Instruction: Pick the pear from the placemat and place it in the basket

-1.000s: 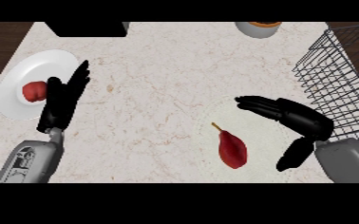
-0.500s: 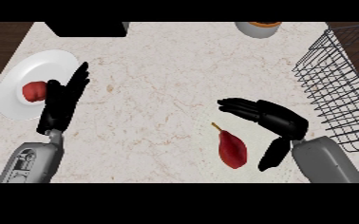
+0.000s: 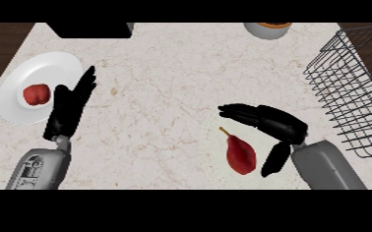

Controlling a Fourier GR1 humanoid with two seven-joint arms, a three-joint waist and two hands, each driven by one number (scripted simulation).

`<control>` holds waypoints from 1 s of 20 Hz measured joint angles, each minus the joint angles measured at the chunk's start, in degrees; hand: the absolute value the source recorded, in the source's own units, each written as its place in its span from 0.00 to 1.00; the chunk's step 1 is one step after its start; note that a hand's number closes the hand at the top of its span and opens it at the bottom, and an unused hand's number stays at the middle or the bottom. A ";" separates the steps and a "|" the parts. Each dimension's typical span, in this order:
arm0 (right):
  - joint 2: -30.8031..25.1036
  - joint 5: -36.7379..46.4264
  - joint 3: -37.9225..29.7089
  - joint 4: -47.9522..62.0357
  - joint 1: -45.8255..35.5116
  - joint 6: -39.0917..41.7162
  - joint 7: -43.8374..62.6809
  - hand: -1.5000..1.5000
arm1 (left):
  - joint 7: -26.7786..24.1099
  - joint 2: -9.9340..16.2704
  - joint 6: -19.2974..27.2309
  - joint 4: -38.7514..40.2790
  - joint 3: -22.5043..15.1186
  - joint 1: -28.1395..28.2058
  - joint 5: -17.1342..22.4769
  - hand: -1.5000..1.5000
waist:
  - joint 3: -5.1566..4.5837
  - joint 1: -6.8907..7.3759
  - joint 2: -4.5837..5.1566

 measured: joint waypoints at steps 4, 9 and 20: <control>1.72 2.55 0.66 1.45 0.98 -0.85 -0.62 0.00 | -1.22 -0.29 -1.35 1.39 1.22 0.03 -0.49 0.50 | 0.00 -0.06 0.00; 4.14 5.07 0.65 3.97 0.74 -1.68 -1.22 0.00 | -1.46 -1.56 -1.38 2.52 1.94 -1.16 -1.91 0.50 | 0.00 -0.09 0.01; 5.49 10.48 1.25 6.50 0.21 -6.19 -5.47 1.00 | -0.40 -2.21 -2.60 0.09 3.59 0.00 -2.87 0.50 | -0.15 -0.08 -0.14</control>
